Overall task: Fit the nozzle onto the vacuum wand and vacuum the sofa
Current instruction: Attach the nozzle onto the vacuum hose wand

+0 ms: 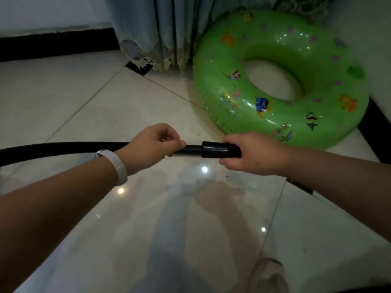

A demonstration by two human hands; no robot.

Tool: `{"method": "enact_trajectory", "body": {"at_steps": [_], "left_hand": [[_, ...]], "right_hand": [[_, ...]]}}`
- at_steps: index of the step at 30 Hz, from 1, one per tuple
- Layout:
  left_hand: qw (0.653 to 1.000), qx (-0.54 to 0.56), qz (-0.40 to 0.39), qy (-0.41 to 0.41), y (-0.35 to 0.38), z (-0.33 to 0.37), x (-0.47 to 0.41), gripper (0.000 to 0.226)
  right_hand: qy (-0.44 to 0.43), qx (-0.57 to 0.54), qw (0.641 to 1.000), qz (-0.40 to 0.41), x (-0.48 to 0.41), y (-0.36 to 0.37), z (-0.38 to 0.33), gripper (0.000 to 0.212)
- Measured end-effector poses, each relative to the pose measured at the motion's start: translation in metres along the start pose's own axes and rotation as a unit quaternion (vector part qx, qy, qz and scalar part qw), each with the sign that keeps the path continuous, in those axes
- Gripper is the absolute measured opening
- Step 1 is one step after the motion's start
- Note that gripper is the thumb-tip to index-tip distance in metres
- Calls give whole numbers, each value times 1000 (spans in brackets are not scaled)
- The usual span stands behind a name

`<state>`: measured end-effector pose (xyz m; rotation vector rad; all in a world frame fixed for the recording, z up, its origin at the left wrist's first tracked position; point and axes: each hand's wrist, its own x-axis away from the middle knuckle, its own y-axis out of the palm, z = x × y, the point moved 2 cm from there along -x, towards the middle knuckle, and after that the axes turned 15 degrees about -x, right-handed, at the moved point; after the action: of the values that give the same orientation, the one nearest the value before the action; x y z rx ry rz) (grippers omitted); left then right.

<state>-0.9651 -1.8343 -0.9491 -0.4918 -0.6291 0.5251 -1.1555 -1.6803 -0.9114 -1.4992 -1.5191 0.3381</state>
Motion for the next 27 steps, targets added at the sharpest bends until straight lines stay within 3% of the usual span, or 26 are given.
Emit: {"method": "enact_trajectory", "body": {"at_steps": [6,13,16,20,27], "left_hand": [[984,-172,-38,26,62,-23,-42,25],[968,-243,34,52,129,-29,-80,34],[949,-298,27,103,146,-19,-97,41],[919,-369,-31,134,173,0,-120,69],[870,-462,-34,170,217,14,-144,73]], "right_hand": [[38,-36,999,7,14,18,65,32],[72,-52,996,14,23,37,117,33],[81,-86,993,25,26,34,126,28],[95,-109,989,16,39,39,139,23],[127,-125,984,14,56,40,163,23]]}}
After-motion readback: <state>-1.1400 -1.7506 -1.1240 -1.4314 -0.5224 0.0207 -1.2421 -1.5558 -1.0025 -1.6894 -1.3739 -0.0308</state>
